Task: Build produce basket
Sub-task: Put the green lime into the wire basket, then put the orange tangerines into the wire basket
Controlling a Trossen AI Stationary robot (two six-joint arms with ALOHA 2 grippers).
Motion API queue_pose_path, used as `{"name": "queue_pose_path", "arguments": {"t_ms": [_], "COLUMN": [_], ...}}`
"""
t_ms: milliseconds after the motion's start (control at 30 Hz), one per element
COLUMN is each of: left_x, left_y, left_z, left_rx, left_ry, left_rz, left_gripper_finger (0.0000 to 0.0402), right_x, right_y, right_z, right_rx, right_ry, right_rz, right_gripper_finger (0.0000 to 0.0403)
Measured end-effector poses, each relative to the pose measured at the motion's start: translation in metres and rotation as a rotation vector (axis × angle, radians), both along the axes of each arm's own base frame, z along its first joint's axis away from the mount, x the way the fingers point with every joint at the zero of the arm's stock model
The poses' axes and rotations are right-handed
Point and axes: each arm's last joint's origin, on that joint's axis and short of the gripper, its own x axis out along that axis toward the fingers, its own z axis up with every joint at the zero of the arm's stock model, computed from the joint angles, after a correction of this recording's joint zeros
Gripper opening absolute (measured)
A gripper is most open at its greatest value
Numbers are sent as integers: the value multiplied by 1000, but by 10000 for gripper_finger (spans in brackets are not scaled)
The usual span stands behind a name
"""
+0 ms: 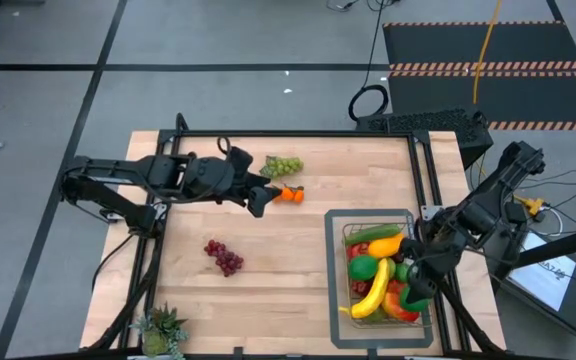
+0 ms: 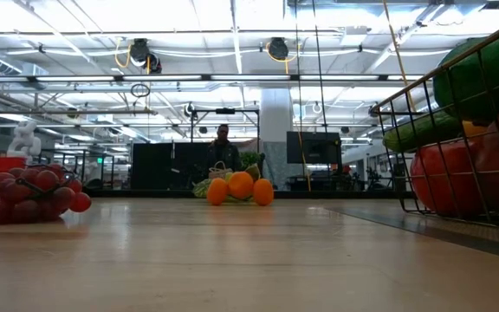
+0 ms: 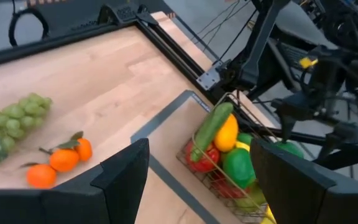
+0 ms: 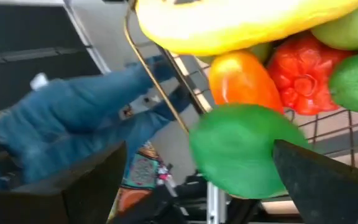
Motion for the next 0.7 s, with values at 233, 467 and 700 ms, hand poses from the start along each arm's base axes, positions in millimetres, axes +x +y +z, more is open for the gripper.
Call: {"name": "queue_pose_path", "arguments": {"t_ms": [233,467,700], "left_x": [1,0,-2], "left_y": [18,46,73], "left_z": [0,0,-1], "left_rx": [91,201,254], "left_ry": [28,75,107], "left_rz": [12,19,-55], "left_gripper_finger": [275,275,275], "right_x": [0,5,15], "right_y": [-16,-33,-54], "right_z": [12,24,37], "right_rx": [70,95,90], "right_ry": [-61,-200,-375], "right_rz": [-150,-317,-524], "right_gripper_finger": [392,392,392]}}
